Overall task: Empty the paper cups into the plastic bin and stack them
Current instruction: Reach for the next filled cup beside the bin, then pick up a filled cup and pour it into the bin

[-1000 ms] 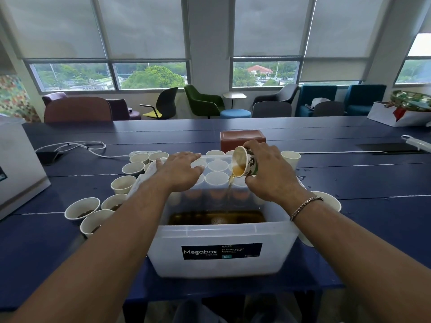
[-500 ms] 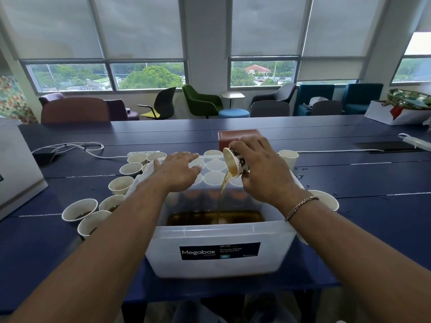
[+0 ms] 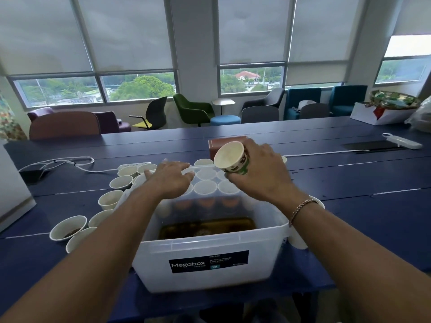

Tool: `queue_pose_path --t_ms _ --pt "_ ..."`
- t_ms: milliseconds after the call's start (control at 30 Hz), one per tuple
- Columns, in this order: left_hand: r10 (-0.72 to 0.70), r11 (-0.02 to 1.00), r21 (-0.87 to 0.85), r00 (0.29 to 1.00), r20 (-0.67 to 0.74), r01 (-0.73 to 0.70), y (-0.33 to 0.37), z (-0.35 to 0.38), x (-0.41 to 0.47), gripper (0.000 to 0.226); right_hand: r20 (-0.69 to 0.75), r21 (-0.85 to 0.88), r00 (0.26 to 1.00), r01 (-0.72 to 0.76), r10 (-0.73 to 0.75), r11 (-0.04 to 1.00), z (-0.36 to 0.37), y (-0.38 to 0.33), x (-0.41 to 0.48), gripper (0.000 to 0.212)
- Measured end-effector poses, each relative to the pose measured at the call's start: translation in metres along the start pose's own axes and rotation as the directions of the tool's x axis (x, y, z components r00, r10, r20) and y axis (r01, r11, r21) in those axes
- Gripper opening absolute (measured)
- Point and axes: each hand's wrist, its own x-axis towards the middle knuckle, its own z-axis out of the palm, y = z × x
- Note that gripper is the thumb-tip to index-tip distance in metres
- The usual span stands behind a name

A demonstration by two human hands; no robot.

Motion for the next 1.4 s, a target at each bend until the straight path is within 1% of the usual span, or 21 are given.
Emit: queue_pose_path --t_ms 33,67,100,167,200,233,333,400,467,533,600,667,733,800,933,1033,1167,1300,1333,1400 --pt "0.031 0.999 -0.043 0.999 -0.027 -0.032 0.013 -0.006 0.000 0.045 -0.005 0.024 0.999 -0.037 0.037 0.999 -0.007 0.005 0.000 0.074" --pt "0.075 0.987 -0.139 0.996 -0.049 -0.081 0.028 -0.011 0.000 0.044 -0.002 0.056 0.997 -0.071 0.071 0.996 -0.014 0.010 -0.001 0.074" --pt "0.132 0.951 -0.273 0.990 -0.055 -0.142 0.046 -0.016 -0.001 0.043 0.001 0.099 0.995 -0.103 0.103 0.990 -0.021 0.017 -0.002 0.073" --pt "0.256 0.823 -0.517 0.966 -0.030 -0.234 0.084 -0.019 -0.003 0.042 -0.004 0.178 0.988 -0.153 0.156 0.972 -0.034 0.029 -0.007 0.076" --pt "0.306 0.770 -0.581 0.952 -0.023 -0.262 0.101 -0.017 -0.005 0.043 -0.005 0.205 0.984 -0.176 0.181 0.963 -0.040 0.035 -0.011 0.078" --pt "0.344 0.744 -0.604 0.939 -0.020 -0.285 0.119 -0.013 -0.007 0.043 -0.005 0.218 0.979 -0.199 0.205 0.955 -0.046 0.043 -0.014 0.078" --pt "0.405 0.755 -0.546 0.913 -0.044 -0.362 0.158 0.003 -0.011 0.040 -0.017 0.182 0.963 -0.263 0.271 0.947 -0.060 0.066 -0.025 0.073" --pt "0.432 0.765 -0.510 0.900 -0.046 -0.393 0.178 0.013 -0.012 0.039 0.003 0.164 0.953 -0.299 0.303 0.940 -0.070 0.080 -0.034 0.072" --pt "0.446 0.777 -0.491 0.895 -0.014 -0.394 0.189 0.022 -0.011 0.039 0.039 0.140 0.943 -0.333 0.331 0.933 -0.074 0.089 -0.044 0.071" --pt "0.456 0.801 -0.455 0.889 0.042 -0.389 0.196 0.032 -0.010 0.039 0.095 0.069 0.928 -0.367 0.360 0.928 -0.073 0.100 -0.057 0.071" --pt "0.461 0.822 -0.413 0.884 0.077 -0.393 0.197 0.039 -0.008 0.041 0.179 0.011 0.904 -0.397 0.388 0.918 -0.067 0.108 -0.068 0.078" --pt "0.459 0.827 -0.401 0.885 0.078 -0.393 0.198 0.043 -0.005 0.041 0.240 0.028 0.880 -0.429 0.411 0.903 -0.062 0.115 -0.073 0.086" --pt "0.455 0.827 -0.407 0.887 0.079 -0.388 0.197 0.043 0.003 0.041 0.254 0.059 0.870 -0.450 0.422 0.891 -0.059 0.119 -0.072 0.087" --pt "0.453 0.830 -0.399 0.888 0.074 -0.390 0.196 0.042 0.013 0.042 0.248 0.055 0.874 -0.443 0.417 0.895 -0.054 0.124 -0.066 0.081" --pt "0.443 0.849 -0.350 0.894 0.061 -0.397 0.191 0.041 0.039 0.039 0.210 0.087 0.894 -0.422 0.397 0.903 -0.041 0.133 -0.039 0.051" --pt "0.428 0.867 -0.313 0.901 0.071 -0.388 0.188 0.044 0.061 0.038 0.237 0.068 0.890 -0.414 0.389 0.908 -0.026 0.146 -0.007 0.037" --pt "0.405 0.888 -0.278 0.909 0.099 -0.366 0.184 0.046 0.095 0.037 0.292 0.012 0.866 -0.428 0.406 0.904 0.002 0.172 0.040 0.026" --pt "0.390 0.900 -0.254 0.915 0.103 -0.355 0.184 0.049 0.130 0.033 0.391 -0.080 0.821 -0.420 0.416 0.904 0.034 0.201 0.079 0.028" --pt "0.390 0.902 -0.242 0.915 0.106 -0.356 0.184 0.049 0.139 0.033 0.408 -0.108 0.814 -0.407 0.414 0.907 0.041 0.207 0.087 0.032" --pt "0.392 0.907 -0.214 0.913 0.117 -0.362 0.185 0.050 0.155 0.035 0.440 -0.167 0.796 -0.383 0.416 0.909 0.053 0.220 0.100 0.046"
